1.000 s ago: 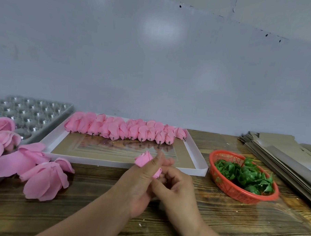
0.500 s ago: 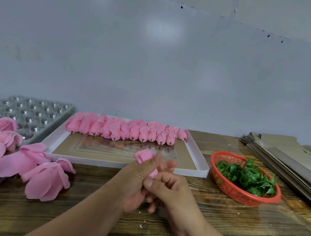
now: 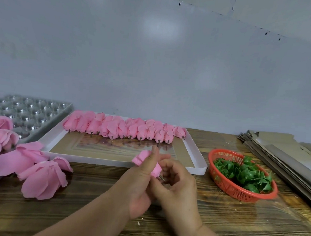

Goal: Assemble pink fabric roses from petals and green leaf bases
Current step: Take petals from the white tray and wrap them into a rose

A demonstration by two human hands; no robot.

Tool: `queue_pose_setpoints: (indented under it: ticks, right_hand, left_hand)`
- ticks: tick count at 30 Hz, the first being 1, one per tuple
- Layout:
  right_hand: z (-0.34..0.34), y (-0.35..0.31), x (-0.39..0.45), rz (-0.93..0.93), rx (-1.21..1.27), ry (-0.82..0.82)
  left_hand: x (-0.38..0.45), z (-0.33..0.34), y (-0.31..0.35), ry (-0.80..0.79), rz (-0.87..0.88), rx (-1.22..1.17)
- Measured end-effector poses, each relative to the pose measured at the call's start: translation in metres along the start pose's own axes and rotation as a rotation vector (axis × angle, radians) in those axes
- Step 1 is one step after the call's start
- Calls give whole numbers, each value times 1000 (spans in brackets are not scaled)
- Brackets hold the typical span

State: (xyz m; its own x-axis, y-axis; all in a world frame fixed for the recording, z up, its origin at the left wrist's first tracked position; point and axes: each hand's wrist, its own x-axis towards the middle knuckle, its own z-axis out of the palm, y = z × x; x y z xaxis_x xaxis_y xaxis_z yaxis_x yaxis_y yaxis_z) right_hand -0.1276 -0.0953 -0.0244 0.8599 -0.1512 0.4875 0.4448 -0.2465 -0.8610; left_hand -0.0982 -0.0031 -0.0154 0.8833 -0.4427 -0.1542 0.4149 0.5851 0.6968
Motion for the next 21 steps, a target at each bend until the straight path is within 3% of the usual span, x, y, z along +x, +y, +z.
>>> queue_pose_setpoints:
  ticks: [9,13,15,18,21]
  right_hand:
    - [-3,-3,7,421,513,-224]
    - [-7,-5,10,509,620,-326]
    - [-12,-7,12,507,526,-359]
    - [-33,-14,24,399,181,-352]
    - [-65,-17,44,309,-155,-139]
  left_hand:
    - [-2,-13,8,-140,9,162]
    - [1,-16,9,-156,2,227]
    - [3,-17,9,-137,-17,256]
    - [7,-19,9,-98,15,178]
    - [10,-20,5,15,48,200]
